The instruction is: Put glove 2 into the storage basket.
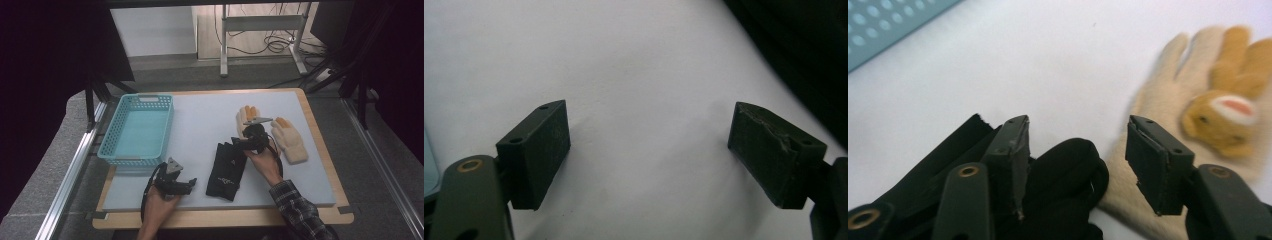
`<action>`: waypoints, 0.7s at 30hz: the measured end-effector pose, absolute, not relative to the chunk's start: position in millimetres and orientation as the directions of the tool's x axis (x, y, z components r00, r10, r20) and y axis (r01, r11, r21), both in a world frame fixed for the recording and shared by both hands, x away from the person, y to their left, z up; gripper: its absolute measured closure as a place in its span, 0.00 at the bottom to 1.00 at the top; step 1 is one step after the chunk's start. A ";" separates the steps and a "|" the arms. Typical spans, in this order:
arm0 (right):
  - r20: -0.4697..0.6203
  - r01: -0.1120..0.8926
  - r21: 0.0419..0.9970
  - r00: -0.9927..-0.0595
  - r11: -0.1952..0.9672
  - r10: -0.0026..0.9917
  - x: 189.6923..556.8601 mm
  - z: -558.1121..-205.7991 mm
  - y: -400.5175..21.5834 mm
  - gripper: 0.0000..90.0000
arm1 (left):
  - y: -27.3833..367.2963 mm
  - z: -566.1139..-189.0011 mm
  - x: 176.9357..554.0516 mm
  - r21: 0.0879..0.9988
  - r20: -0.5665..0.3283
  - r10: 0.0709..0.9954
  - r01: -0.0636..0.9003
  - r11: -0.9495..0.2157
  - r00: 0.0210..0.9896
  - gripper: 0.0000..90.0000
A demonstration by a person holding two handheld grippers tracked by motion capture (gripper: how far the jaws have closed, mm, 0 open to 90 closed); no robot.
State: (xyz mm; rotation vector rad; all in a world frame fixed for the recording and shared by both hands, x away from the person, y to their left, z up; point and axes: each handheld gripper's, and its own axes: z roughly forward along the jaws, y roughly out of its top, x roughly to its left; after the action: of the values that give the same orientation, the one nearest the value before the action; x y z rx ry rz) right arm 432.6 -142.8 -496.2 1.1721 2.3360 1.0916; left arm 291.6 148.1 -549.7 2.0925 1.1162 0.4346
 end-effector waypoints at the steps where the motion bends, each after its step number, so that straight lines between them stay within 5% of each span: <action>1: 0.060 0.549 0.747 -0.618 0.376 0.784 432.6 -496.2 -142.8 0.54 | 148.1 -549.7 291.6 0.725 -0.036 0.821 0.581 -0.371 0.569 0.19; 3: 0.059 0.580 0.714 -0.609 0.393 0.791 437.9 -502.0 -138.9 0.66 | 148.1 -549.7 291.6 0.725 -0.036 0.821 0.581 -0.371 0.569 0.19; 4: 0.056 0.593 0.694 -0.609 0.407 0.791 439.5 -505.9 -137.3 0.80 | 148.1 -549.7 291.6 0.725 -0.036 0.821 0.581 -0.371 0.569 0.19; 8: 0.047 0.584 0.704 -0.607 0.405 0.793 436.4 -502.1 -138.9 0.92 | 148.1 -549.7 291.6 0.725 -0.037 0.821 0.581 -0.370 0.569 0.19; 16: 0.020 0.554 0.720 -0.619 0.418 0.785 412.1 -478.7 -145.9 0.91 | 148.1 -549.7 291.7 0.724 -0.037 0.821 0.581 -0.371 0.569 0.19; 21: 0.034 0.553 0.724 -0.625 0.412 0.780 420.6 -491.4 -150.9 0.70 | 148.1 -549.7 291.6 0.725 -0.036 0.821 0.581 -0.371 0.569 0.19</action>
State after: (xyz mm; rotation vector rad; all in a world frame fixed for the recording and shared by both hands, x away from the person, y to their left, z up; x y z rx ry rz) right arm 420.6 -150.9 -491.4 1.1557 2.3627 1.0371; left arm 291.6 148.1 -549.7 2.0922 1.1164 0.4345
